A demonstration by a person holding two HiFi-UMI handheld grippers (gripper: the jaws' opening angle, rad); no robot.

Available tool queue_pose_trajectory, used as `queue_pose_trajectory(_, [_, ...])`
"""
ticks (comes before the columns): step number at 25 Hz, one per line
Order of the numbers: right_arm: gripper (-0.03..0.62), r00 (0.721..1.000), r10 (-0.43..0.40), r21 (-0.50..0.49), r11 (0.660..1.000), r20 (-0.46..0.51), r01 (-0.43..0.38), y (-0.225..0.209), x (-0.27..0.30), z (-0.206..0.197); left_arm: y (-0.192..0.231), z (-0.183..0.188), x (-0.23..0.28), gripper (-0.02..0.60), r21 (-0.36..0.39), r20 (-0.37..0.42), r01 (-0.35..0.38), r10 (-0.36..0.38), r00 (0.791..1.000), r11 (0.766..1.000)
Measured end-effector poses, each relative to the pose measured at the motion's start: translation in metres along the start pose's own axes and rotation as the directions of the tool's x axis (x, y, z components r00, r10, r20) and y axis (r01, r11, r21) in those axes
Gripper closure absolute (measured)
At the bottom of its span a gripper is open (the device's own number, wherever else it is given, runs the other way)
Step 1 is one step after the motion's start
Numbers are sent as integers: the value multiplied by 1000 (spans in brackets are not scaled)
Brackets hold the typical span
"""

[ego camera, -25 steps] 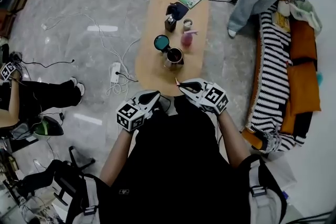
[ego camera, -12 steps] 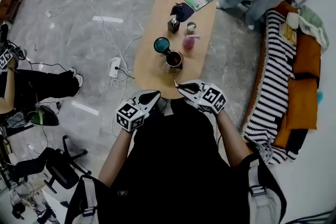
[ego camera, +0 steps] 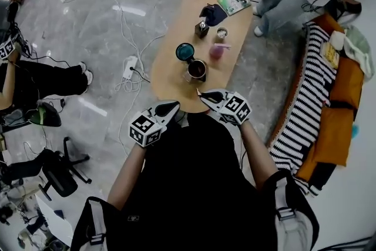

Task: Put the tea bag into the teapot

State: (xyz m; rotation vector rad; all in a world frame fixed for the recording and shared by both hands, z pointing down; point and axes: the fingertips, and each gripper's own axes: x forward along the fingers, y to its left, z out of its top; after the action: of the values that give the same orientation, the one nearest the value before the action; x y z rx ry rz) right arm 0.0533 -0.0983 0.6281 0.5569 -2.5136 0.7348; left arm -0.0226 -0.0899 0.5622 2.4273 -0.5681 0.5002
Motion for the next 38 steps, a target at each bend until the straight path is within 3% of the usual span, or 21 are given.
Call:
queue_pose_trajectory(7, [557, 997, 10, 16, 1000, -71, -8, -44, 25, -24, 9, 5, 9, 571, -30, 11, -53, 53, 999, 998])
queue_pose_trajectory(16, [557, 988, -55, 52, 997, -142, 63, -92, 54, -46, 15, 8, 15, 571, -47, 10, -74, 74, 997, 996])
queue_pose_trajectory(30, [556, 979, -88, 79, 991, -181, 104, -116, 80, -51, 23, 5, 20, 571, -73, -13, -94, 94, 996, 993])
queue_pose_trajectory(38, [554, 978, -99, 57, 992, -186, 111, -132, 99, -43, 29, -1, 11, 571, -104, -3, -143, 144, 990, 984])
